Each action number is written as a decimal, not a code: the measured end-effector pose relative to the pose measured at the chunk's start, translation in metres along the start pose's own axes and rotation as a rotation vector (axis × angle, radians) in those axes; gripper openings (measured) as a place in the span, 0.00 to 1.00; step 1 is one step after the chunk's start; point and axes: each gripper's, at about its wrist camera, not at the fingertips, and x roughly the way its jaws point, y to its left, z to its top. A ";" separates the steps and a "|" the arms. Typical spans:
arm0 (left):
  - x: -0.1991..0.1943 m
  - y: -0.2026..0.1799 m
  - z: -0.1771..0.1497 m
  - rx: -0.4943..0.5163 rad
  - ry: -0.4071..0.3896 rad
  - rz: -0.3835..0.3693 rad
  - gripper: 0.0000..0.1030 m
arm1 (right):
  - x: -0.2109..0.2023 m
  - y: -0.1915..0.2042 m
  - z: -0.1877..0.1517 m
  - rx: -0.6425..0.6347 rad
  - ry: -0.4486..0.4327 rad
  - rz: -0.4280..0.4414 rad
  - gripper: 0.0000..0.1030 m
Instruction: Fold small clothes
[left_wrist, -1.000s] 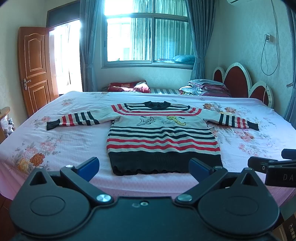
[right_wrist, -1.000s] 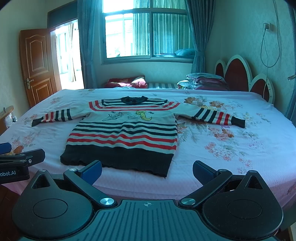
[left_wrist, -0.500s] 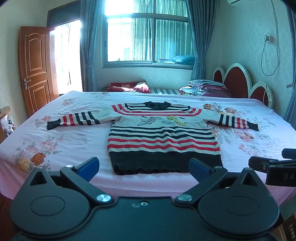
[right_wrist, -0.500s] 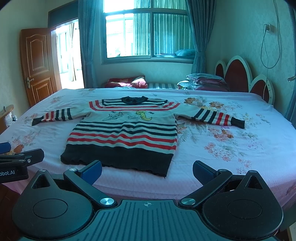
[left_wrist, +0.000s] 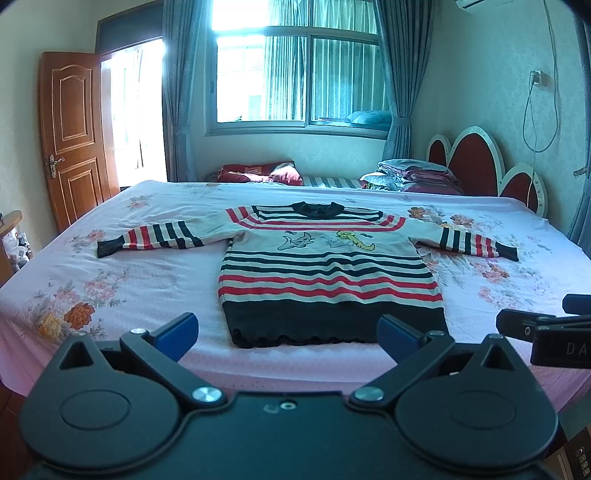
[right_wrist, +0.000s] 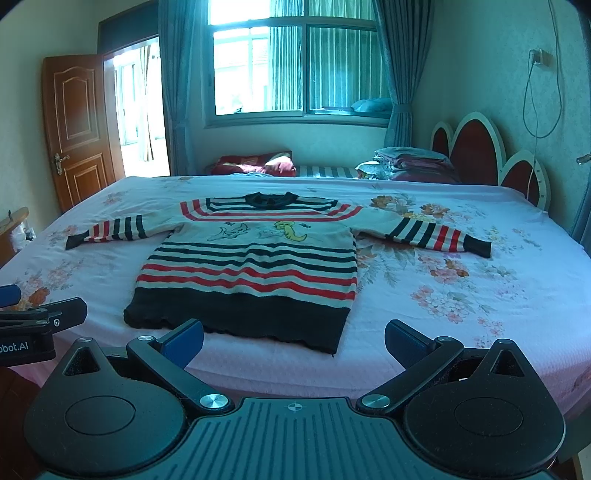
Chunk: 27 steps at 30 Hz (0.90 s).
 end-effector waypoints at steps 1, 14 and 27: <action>0.000 0.000 0.000 -0.001 0.000 0.000 1.00 | 0.000 0.000 0.000 0.001 0.000 0.001 1.00; -0.001 0.002 0.000 -0.003 -0.002 -0.001 1.00 | 0.000 0.001 0.001 -0.003 -0.002 -0.002 1.00; -0.001 0.002 0.001 -0.006 0.004 0.006 1.00 | 0.000 0.001 0.000 0.002 -0.001 0.001 1.00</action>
